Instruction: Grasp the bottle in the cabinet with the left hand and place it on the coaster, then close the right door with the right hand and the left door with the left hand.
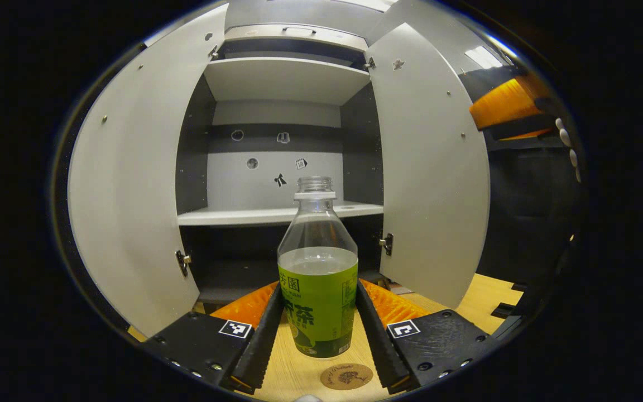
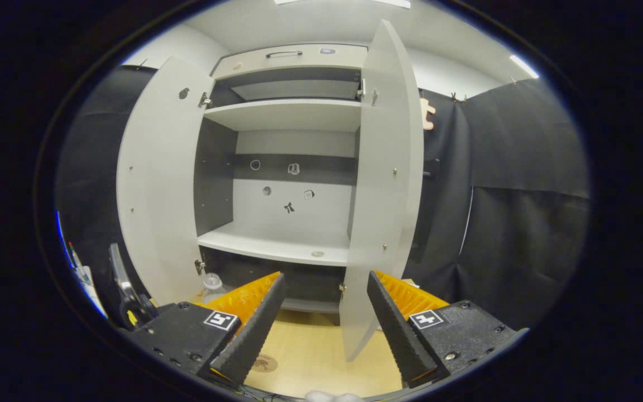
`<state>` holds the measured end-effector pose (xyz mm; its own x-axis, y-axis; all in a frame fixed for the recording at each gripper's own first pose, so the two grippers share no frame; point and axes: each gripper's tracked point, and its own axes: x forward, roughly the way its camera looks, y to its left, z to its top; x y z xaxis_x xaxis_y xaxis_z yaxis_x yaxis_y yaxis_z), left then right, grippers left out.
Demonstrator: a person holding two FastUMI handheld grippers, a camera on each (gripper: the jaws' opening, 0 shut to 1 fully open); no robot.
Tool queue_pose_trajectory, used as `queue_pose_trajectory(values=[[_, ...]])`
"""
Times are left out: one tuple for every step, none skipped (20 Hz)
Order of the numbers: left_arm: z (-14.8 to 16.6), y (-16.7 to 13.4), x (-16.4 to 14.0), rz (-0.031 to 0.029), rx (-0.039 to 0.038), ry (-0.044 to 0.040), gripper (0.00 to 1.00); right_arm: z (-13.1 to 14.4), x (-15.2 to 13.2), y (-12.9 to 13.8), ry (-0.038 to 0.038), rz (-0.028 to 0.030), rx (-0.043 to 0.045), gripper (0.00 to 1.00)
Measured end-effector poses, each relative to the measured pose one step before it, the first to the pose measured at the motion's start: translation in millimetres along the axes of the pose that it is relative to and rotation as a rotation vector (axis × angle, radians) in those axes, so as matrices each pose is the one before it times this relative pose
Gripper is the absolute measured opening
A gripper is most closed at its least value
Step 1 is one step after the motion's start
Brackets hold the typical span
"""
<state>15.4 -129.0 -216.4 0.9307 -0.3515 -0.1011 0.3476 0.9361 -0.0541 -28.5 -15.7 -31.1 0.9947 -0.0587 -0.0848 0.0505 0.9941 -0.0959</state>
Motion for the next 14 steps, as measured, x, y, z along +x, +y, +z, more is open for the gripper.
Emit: queue_pose_trajectory(values=[[-12.74,-4.22,-0.67,-0.01281,-0.01679,0.00632,0.70,-1.43,-0.62,0.93,0.00284,0.00153,-0.01112,0.95],[-10.95,-4.53,-0.15,-0.01291,-0.01662,-0.00421,0.73,-1.24,-1.11,0.89,0.00208,0.00267,-0.00738,0.95],[-12.04,-3.57,0.68,-0.01109,-0.01568,0.00314,0.73,-1.91,-0.31,1.39,0.00533,0.00142,-0.00679,0.96],[-11.33,-3.06,1.55,-0.00777,-0.00737,0.00278,0.73,-1.24,-0.27,0.26,0.00521,0.00054,-0.00504,0.95],[-13.36,-2.84,1.82,-0.00973,0.00143,0.01279,0.73,-3.06,0.10,-0.43,0.00809,-0.00038,-0.00590,0.96],[-13.33,-2.45,1.53,-0.00448,0.00763,0.01617,0.73,-2.95,0.17,-0.85,0.01027,-0.00245,-0.00592,0.95],[-13.10,-2.17,2.10,-0.00635,0.00635,0.01871,0.73,-3.14,0.60,-0.45,0.00929,-0.00200,-0.00420,0.96],[-8.29,-2.19,1.12,-0.00908,0.00470,0.00276,0.73,-1.50,0.10,-0.71,0.00760,-0.00248,-0.00282,0.97],[-4.23,-2.39,1.81,-0.00572,0.00787,-0.00585,0.73,-2.55,-0.09,-0.98,0.00659,-0.00255,-0.00252,0.97],[-4.12,-3.12,3.56,-0.01098,0.00720,-0.00756,0.73,-1.86,-0.74,-0.60,0.00364,-0.00159,-0.00223,0.96],[-6.11,-2.17,1.75,-0.00231,0.01283,0.00415,0.73,-0.49,-0.58,-1.08,0.00278,-0.00288,-0.00285,0.97],[-7.06,-1.43,2.42,-0.00506,0.00581,0.01147,0.73,-1.30,-0.66,-0.32,0.00229,-0.00067,-0.00312,0.97],[-2.38,-0.78,2.25,-0.00373,-0.00367,0.00287,0.73,0.31,-0.83,0.05,0.00082,-0.00038,-0.00385,0.96],[-0.91,0.61,1.65,-0.00132,-0.00383,-0.00249,0.73,-0.61,-0.07,-0.81,0.00040,-0.00194,-0.00381,0.97]])
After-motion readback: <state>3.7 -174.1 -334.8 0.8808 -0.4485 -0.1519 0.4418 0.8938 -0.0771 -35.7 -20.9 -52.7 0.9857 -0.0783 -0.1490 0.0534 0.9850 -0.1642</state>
